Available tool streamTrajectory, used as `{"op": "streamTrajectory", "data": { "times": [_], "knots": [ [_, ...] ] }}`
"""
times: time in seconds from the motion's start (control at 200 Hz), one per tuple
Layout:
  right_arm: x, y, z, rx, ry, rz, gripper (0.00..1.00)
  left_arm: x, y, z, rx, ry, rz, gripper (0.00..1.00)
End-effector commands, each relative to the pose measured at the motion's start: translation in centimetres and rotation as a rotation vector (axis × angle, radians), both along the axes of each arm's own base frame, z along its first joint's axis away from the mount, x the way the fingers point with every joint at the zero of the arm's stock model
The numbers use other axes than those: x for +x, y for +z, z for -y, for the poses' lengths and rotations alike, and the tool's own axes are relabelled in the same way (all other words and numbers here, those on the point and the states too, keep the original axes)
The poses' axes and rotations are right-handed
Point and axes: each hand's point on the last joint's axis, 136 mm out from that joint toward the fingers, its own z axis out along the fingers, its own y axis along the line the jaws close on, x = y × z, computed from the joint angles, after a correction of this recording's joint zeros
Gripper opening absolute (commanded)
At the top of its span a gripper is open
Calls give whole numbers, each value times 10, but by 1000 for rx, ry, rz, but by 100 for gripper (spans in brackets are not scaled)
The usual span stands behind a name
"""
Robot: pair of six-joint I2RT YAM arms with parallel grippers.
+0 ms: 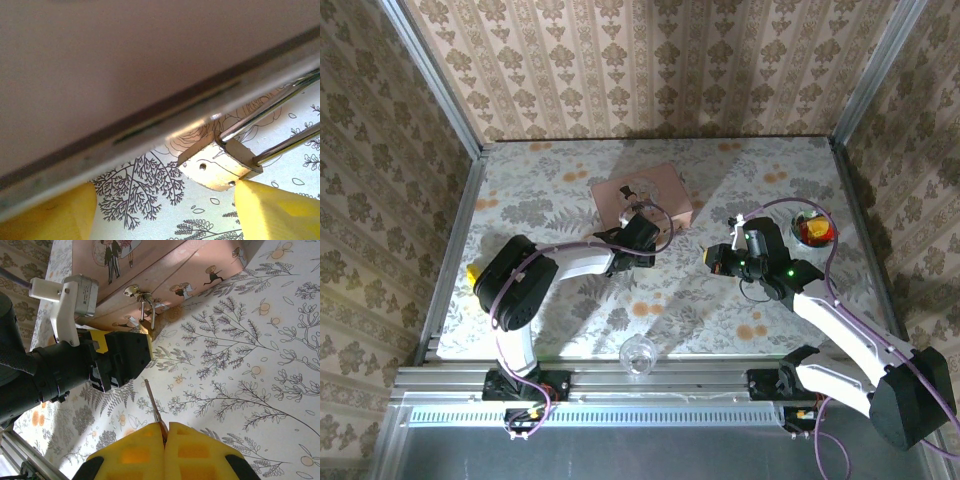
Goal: Unlock the padlock with the key
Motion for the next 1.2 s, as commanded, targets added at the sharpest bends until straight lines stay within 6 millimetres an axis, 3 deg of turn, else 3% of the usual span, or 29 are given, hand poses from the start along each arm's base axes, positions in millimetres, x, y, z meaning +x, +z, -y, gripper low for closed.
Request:
{"op": "streamTrajectory", "data": {
  "times": [0.0,0.205,0.71,1.03,1.195],
  "knots": [
    [6,7,0,8,-4,26,0,4,7,5,-19,-1,6,74],
    [5,8,0,10,-5,28,0,3,5,21,-8,-34,-3,74],
    [8,14,-2,20,5,43,0,12,5,35,-12,-43,12,63],
    [9,16,-4,29,17,47,0,25,-2,34,55,-43,41,63],
    [9,15,-5,36,16,46,0,31,2,35,75,-52,59,68]
  ]
}}
